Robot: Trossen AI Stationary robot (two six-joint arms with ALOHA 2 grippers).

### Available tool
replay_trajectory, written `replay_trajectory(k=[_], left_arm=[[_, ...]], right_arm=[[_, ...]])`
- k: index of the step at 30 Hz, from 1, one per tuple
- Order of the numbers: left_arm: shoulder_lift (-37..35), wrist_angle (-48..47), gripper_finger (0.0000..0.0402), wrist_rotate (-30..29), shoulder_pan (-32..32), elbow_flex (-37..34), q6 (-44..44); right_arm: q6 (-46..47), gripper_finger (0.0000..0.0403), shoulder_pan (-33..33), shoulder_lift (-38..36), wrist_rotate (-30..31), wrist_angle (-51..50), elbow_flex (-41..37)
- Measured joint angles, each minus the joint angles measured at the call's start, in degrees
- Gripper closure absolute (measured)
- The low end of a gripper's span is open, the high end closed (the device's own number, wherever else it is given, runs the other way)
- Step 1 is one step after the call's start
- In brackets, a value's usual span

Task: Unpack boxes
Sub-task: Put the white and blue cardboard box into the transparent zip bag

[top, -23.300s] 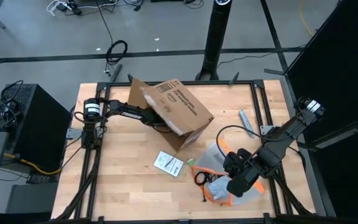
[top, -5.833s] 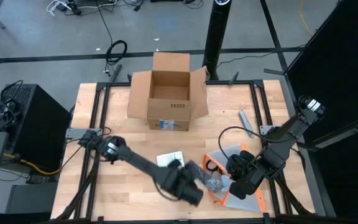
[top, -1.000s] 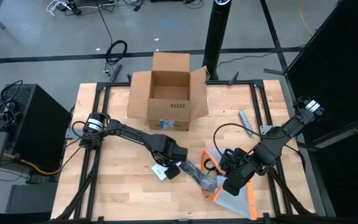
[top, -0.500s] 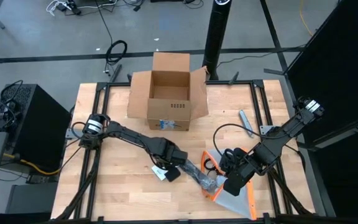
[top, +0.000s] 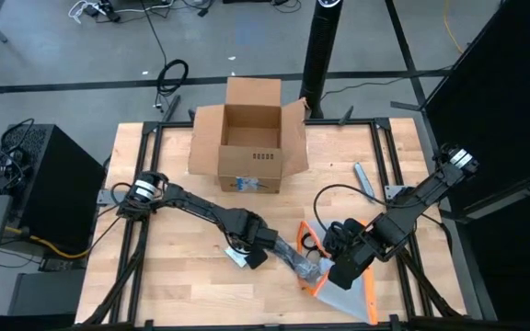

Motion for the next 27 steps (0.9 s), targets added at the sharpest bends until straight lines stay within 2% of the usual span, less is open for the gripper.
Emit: replay_trajectory(k=[8,14,17,27], left_arm=[[3.40,0.52,0.0010,-0.85,-0.23,0.27,-2.25],[4.42,5.43,0.0032,-3.35,-0.36,0.27,-3.48],[4.85,6.36,0.0076,-4.31,-0.34,0.27,-4.48],[4.94,5.76,0.0286,-10.66,0.18,0.38,-5.76]], right_arm=[[0.29,0.0403,0.00,0.28,0.13,0.45,0.00],[0.31,0.0403,-0.04,0.28,-0.10,0.54,0.01],[0.24,0.0403,-0.04,0.28,-0.25,0.57,0.02],[-0.29,0.0403,-0.03,0.28,-0.56,0.60,0.01]])
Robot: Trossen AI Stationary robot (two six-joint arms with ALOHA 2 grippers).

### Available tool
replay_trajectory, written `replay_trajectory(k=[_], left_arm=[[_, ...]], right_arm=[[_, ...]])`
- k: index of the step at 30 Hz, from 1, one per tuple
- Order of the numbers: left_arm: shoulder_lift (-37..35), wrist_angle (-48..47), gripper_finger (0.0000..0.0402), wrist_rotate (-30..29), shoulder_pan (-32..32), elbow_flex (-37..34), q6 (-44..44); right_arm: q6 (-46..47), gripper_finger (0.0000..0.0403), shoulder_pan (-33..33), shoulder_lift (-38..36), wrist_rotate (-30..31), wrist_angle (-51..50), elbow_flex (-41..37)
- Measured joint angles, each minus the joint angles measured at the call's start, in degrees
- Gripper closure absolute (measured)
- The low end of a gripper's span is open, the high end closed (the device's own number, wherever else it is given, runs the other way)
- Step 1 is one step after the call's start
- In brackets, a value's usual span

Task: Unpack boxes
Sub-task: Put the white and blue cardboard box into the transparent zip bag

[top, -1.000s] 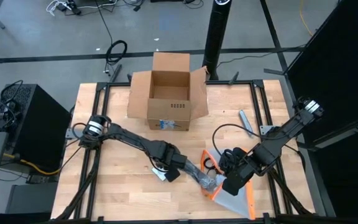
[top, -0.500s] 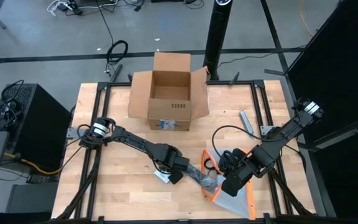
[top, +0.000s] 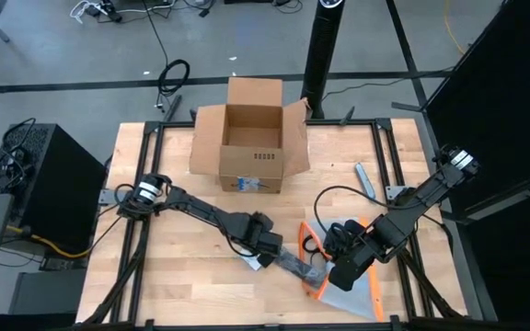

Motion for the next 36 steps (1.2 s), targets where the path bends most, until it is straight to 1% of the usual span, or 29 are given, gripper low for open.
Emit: replay_trajectory(k=[5,6,10,13,17,19,20,21,36], left_arm=[[0.04,-0.34,0.0391,-3.18,0.27,0.06,-0.54],[-0.03,-0.83,0.0401,-3.88,0.31,0.06,-0.59],[-1.99,-7.35,0.0400,-7.29,0.51,0.04,-0.56],[-3.49,-13.63,0.0400,-9.25,0.52,1.67,2.44],[-4.82,-16.22,0.0398,-9.03,-0.75,3.70,2.73],[-5.20,-15.63,0.0390,-6.12,-1.92,4.28,2.48],[-5.20,-15.32,0.0383,-4.49,-2.47,4.28,2.25],[-5.19,-15.63,0.0366,-3.73,-2.64,4.27,1.99],[-5.40,-23.78,0.0065,4.32,-1.93,4.42,-0.13]], right_arm=[[-0.27,0.0403,0.01,0.00,-0.17,0.02,-0.01],[-0.30,0.0403,0.01,0.00,-0.46,0.02,0.00],[-0.48,0.0403,0.31,0.00,-0.73,0.02,0.01],[-1.36,0.0403,0.31,0.00,-1.02,0.06,0.01],[-1.81,0.0403,0.31,0.00,-1.15,-0.05,-0.01],[-2.21,0.0403,0.31,0.00,-1.17,-0.02,0.01],[-2.59,0.0403,0.31,0.00,-1.23,-0.03,0.01],[-2.76,0.0403,0.33,0.00,-1.39,-0.03,0.01],[-4.80,0.0403,0.62,0.00,-3.95,-0.12,0.01]])
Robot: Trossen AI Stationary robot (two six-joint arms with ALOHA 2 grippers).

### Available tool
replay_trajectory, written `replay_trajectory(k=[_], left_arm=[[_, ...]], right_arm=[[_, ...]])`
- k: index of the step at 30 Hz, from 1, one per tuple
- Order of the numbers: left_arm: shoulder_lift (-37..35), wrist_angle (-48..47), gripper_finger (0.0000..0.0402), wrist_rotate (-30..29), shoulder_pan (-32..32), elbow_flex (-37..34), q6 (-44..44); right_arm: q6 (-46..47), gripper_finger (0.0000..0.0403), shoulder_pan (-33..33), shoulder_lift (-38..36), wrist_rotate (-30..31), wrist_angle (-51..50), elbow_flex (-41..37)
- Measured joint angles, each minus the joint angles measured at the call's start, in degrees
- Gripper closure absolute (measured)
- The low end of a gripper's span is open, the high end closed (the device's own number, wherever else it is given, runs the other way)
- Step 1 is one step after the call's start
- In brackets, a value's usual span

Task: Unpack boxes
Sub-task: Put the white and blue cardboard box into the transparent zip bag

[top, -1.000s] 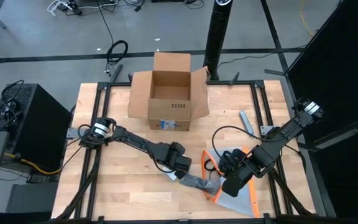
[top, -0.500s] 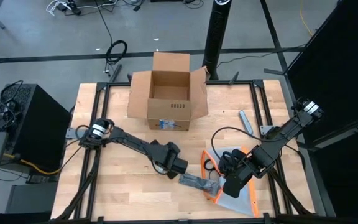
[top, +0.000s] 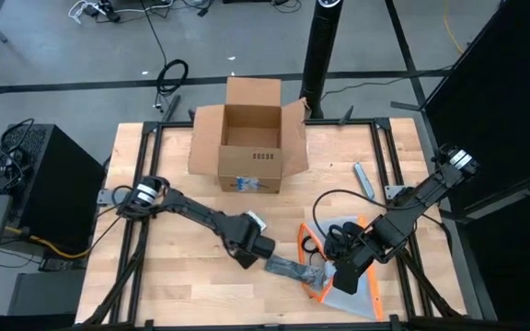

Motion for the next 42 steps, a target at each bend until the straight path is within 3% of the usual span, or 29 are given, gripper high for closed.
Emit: replay_trajectory(k=[3,5,12,34,42], left_arm=[[-0.02,3.55,0.0016,3.92,1.93,-0.80,3.53],[-0.02,8.25,0.0007,5.96,2.51,-1.07,5.15],[-0.09,8.13,0.0026,4.05,4.88,-1.17,5.12],[-0.11,11.22,0.0004,4.76,8.36,-5.57,6.18],[-1.05,19.55,0.0006,6.12,8.79,-13.60,5.70]], right_arm=[[0.01,0.0403,0.02,0.00,0.00,-0.01,-0.01],[0.19,0.0403,0.00,0.00,0.00,-0.04,-0.02],[1.05,0.0403,0.07,0.00,0.02,-0.15,0.00],[1.95,0.0403,-0.48,-0.01,-0.44,-0.28,0.00],[1.99,0.0403,-0.48,-0.02,-1.04,-0.20,0.00]])
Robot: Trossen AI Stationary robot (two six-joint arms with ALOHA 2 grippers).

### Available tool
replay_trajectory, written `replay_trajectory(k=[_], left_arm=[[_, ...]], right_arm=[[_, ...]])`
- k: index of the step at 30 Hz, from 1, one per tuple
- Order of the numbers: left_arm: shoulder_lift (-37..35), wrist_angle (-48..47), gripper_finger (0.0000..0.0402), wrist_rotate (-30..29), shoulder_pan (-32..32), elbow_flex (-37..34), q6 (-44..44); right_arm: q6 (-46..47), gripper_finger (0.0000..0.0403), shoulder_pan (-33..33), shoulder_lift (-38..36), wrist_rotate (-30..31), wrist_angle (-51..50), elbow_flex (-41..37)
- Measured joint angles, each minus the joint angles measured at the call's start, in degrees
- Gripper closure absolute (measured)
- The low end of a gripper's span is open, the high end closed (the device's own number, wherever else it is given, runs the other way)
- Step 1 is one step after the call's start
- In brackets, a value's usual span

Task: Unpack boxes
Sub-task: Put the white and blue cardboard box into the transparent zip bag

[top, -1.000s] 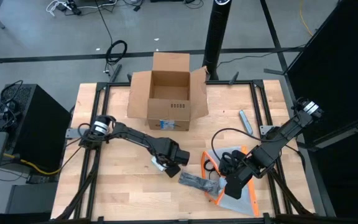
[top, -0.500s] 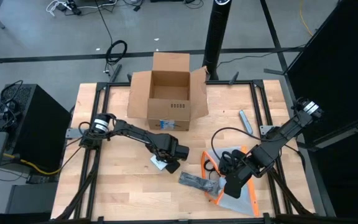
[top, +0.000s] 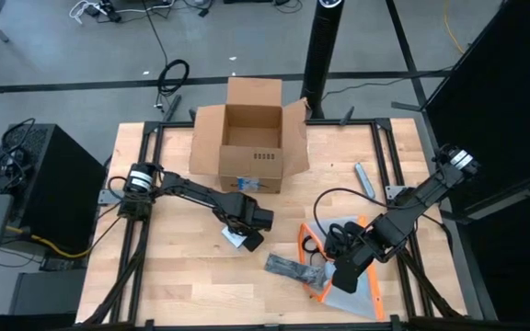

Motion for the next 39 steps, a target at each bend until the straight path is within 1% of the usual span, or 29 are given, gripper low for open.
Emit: replay_trajectory(k=[3,19,22,27,32,39], left_arm=[[0.12,1.55,0.0005,0.07,0.00,-0.98,0.15],[0.37,3.19,0.0048,-2.51,-0.32,-1.09,-1.05],[0.82,0.65,0.0049,-4.27,-1.13,1.23,-0.20],[1.48,-5.99,0.0050,-7.30,-2.69,7.57,0.82],[1.70,-10.09,0.0051,-7.74,-5.07,14.41,0.77],[3.02,0.60,0.0052,-7.16,-7.93,19.07,-0.86]], right_arm=[[-0.02,0.0403,-0.02,0.00,-0.07,-0.02,0.00],[-0.56,0.0403,-0.39,-0.02,-0.24,-0.07,0.00],[-1.64,0.0403,-0.39,-0.02,-0.22,-0.32,-0.01],[-3.14,0.0403,-0.39,-0.27,-0.12,-0.63,0.00],[-4.77,0.0403,-0.39,-1.18,0.23,-1.40,-0.02],[-5.99,0.0403,-0.43,-1.86,0.64,-2.01,0.00]])
